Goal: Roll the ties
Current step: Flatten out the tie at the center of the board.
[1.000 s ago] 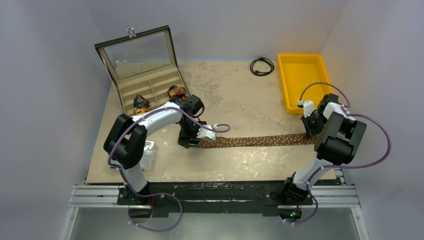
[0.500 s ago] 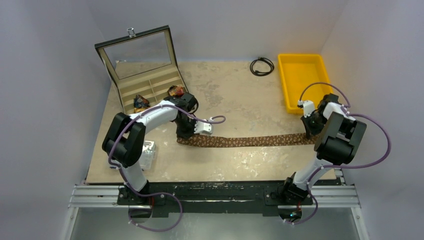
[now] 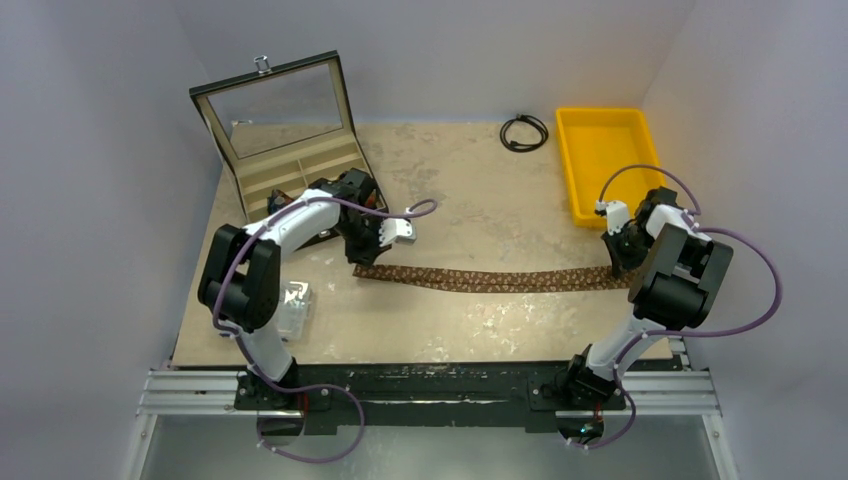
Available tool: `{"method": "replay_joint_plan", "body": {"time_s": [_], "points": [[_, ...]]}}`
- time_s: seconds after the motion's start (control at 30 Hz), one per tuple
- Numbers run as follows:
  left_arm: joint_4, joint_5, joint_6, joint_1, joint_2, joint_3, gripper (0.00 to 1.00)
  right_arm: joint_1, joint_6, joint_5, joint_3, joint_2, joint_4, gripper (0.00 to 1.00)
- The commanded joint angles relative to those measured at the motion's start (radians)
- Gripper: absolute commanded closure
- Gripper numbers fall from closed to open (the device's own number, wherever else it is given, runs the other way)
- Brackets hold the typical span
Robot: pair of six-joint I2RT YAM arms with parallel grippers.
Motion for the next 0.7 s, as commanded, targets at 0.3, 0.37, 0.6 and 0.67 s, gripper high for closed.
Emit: {"method": "replay_joint_plan", "body": {"time_s": [0.3, 0.37, 0.6, 0.67], "points": [[0.039, 0.061, -0.044, -0.034, 0.0, 0.05, 0.41, -0.013, -0.026, 0.039, -0.019, 0.035, 0.038, 1.0], [0.115, 0.044, -0.063, -0.082, -0.011, 0.036, 0.26, -0.014, -0.026, 0.04, -0.022, 0.037, 0.038, 1.0], [0.225, -0.054, -0.186, -0.272, 0.138, 0.213, 0.0, -0.015, -0.026, 0.038, -0.028, 0.04, 0.042, 1.0], [0.24, -0.078, -0.208, -0.325, 0.177, 0.25, 0.0, -0.015, -0.025, 0.037, -0.026, 0.039, 0.041, 1.0]]}}
